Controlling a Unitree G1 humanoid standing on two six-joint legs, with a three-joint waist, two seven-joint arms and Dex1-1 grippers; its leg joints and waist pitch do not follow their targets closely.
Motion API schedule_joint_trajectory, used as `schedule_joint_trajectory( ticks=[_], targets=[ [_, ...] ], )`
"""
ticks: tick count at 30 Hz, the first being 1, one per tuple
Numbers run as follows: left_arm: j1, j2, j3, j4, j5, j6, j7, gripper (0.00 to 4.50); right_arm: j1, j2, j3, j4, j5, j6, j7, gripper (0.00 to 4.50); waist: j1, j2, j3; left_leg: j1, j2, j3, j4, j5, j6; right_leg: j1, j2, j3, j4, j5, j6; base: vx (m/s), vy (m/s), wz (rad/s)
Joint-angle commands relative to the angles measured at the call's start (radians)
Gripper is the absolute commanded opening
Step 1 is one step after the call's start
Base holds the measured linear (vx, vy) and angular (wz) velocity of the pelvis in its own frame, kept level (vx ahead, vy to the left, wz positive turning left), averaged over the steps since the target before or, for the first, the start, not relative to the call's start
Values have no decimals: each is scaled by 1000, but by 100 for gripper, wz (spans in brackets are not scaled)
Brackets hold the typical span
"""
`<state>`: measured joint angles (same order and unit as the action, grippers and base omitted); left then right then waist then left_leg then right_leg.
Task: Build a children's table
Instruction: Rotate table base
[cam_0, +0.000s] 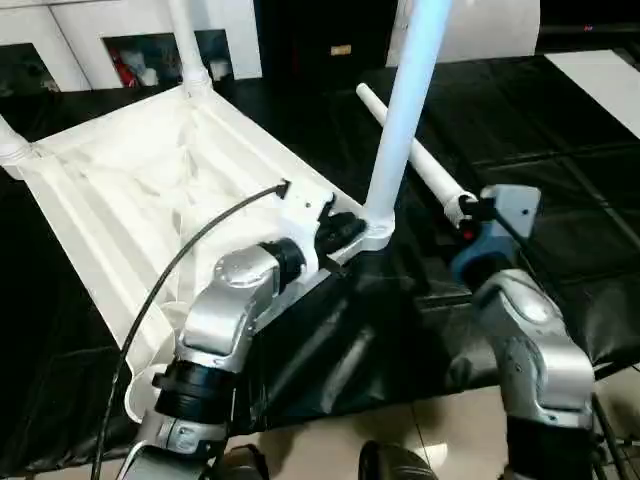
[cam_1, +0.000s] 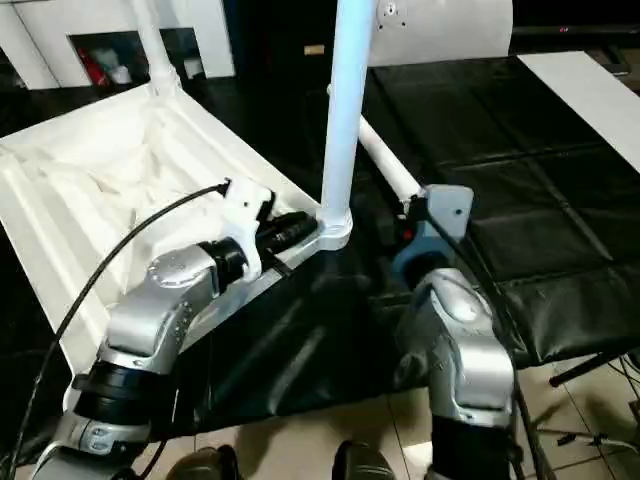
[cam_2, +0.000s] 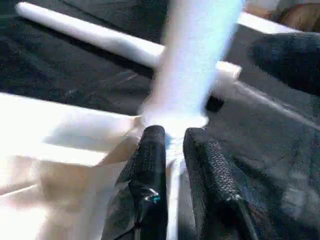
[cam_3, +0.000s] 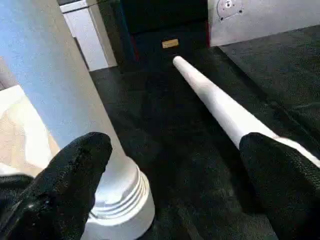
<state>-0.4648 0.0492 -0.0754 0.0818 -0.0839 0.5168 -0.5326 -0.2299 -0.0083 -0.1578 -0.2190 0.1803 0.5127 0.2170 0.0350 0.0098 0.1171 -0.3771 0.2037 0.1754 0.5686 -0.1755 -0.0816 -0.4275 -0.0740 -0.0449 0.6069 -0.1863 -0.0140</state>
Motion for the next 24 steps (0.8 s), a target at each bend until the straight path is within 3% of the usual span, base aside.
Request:
schedule_joint_trajectory(
  ticks=[1,4,5,6,8,9,10,11,12,13,14,15,16,17,22,24],
  targets=[
    [21,52,41,-17,24,17,30,78,26,-15,6,-25,-6,38,0,450,5,-2,-74,3,4,-1,-51,-89,54,73,-36,37,-63,-21,-174,0,0,0],
    [25,169,97,-45,77,28,71,78,57,-48,68,-41,-20,111,39,450,0,4,-76,3,3,-4,-52,-82,48,78,-35,36,-60,0,-172,0,0,0],
    [23,263,146,-84,108,56,84,78,74,-80,139,-53,-15,170,81,450,3,6,-78,9,4,-4,-50,-85,40,75,-33,35,-58,1,-176,0,0,0],
    [23,273,150,-88,113,60,84,62,75,-80,144,-53,-14,173,84,450,1,6,-77,6,3,-5,-51,-82,38,77,-32,35,-58,2,-175,0,0,0],
    [25,374,181,-129,162,95,82,52,77,-82,192,-51,-1,208,104,450,0,13,-72,13,9,-4,-53,-116,23,68,-35,37,-62,-50,-181,0,0,0],
    [25,374,181,-129,162,95,82,43,77,-82,192,-51,-1,208,104,450,2,15,-72,16,9,-5,-53,-118,19,66,-36,38,-62,-60,-183,0,0,0],
    [43,468,199,-163,202,144,57,40,76,-81,236,-35,-9,218,108,450,2,9,-70,16,11,-3,-56,-126,10,65,-35,39,-63,-81,-188,0,0,0],
    [43,468,199,-163,202,144,57,31,76,-81,236,-35,-9,218,108,450,6,14,-68,18,13,-4,-58,-133,2,61,-36,40,-60,-98,-186,0,0,0],
    [65,531,206,-177,228,176,33,19,71,-78,258,-14,-19,240,101,450,8,17,-67,20,13,-3,-59,-144,-10,58,-35,40,-62,-116,-181,0,0,0],
    [70,544,207,-180,233,183,27,10,70,-77,263,-10,-21,245,99,450,6,15,-65,18,11,-4,-61,-147,-14,59,-34,40,-62,-123,-179,0,0,0],
    [91,586,205,-180,247,196,19,5,65,-75,275,9,-34,255,88,450,6,4,-69,19,11,-2,-61,-152,-21,59,-34,41,-63,-131,-176,0,0,0],
    [91,586,205,-180,247,196,19,5,65,-75,275,9,-34,255,88,450,9,10,-67,19,11,-5,-63,-156,-27,58,-37,40,-61,-144,-175,0,0,0],
    [133,645,204,-164,261,214,6,2,50,-72,292,49,-53,274,75,450,7,14,-65,18,9,-5,-64,-176,-36,55,-37,40,-63,-170,-171,0,0,0],
    [149,661,201,-153,265,215,5,2,44,-72,300,63,-61,280,72,450,5,9,-65,16,8,-4,-67,-184,-36,57,-36,41,-66,-183,-166,0,0,0],
    [212,693,170,-128,267,220,-2,2,24,-79,323,84,-71,306,73,450,11,14,-65,25,12,-5,-68,-216,-42,50,-40,44,-69,-212,-155,0,0,0],
    [240,690,153,-121,266,210,-18,2,11,-75,329,107,-73,296,71,450,12,16,-65,21,11,-6,-68,-211,-44,52,-40,44,-68,-192,-157,0,0,0]
  ],
)
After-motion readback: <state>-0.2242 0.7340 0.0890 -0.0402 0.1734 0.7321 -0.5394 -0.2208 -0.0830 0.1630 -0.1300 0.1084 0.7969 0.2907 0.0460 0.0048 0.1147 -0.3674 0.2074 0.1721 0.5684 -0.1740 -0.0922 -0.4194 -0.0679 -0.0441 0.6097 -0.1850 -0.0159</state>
